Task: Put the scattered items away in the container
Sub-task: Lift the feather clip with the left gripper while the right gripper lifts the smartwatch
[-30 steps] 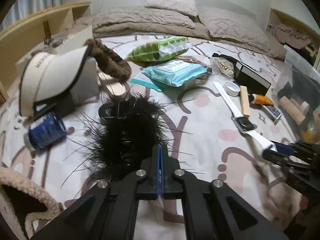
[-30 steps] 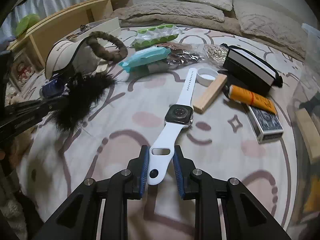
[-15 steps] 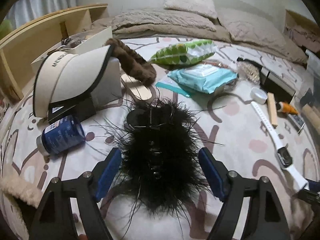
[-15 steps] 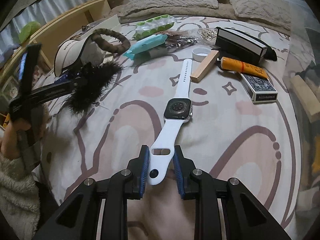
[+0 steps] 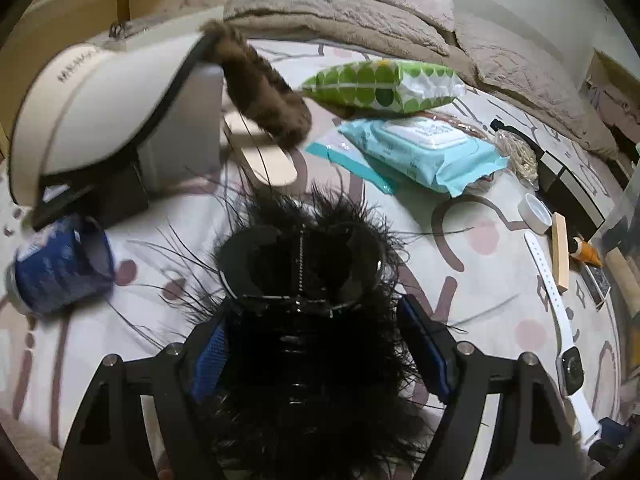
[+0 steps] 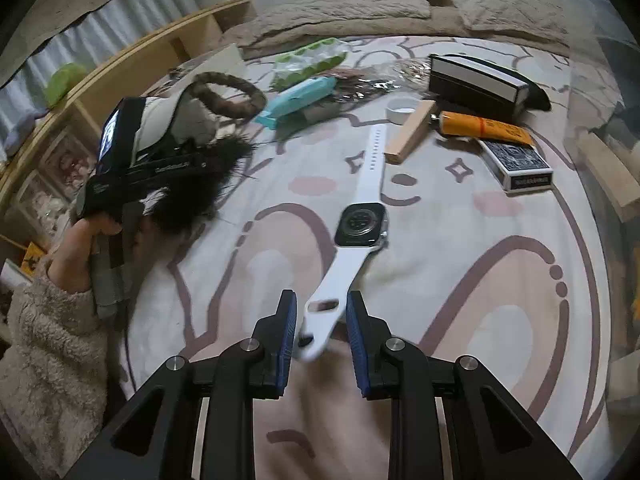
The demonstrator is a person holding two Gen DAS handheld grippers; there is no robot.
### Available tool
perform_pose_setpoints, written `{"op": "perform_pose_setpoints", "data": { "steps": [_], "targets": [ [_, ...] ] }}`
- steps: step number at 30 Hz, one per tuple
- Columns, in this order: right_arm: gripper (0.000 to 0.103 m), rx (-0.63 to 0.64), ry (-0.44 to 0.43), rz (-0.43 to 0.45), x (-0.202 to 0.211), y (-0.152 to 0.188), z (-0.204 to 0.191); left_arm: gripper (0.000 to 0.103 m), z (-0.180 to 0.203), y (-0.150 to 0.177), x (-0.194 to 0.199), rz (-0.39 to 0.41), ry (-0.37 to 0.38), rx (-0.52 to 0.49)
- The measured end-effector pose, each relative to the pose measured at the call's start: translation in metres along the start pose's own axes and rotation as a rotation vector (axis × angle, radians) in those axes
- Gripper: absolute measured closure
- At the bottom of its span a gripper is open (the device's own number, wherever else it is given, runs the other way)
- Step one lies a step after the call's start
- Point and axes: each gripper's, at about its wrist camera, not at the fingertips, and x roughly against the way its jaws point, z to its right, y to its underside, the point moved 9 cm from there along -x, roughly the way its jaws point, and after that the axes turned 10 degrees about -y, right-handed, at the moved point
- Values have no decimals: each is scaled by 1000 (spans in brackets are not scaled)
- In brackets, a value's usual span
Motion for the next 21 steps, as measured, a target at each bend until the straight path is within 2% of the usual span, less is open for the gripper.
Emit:
{"op": "perform_pose_setpoints", "data": {
  "steps": [1,2,4,5,12,17,21],
  "targets": [
    [77,-1,8,3,-1,-1,2,44,0,1,-1,-4,-6,-4],
    [75,-3,23,6,-1,-2,4,46,0,2,-1,-4,-15,-9],
    [41,-6,48,16,-2,-5,8,48,1,2,1,-4,-10,-14],
    [17,-9,51,20,-2,-7,9,48,2,3,3,-5,-3,-18],
    [15,-9,88,18,-9,-18,18,48,29,14,19,1,36,-102],
    [15,43,86,4,-21,-25,16,48,49,31,33,-1,37,-185],
    [15,85,128,13,-28,-31,13,48,59,43,45,-4,48,-223]
  ]
}}
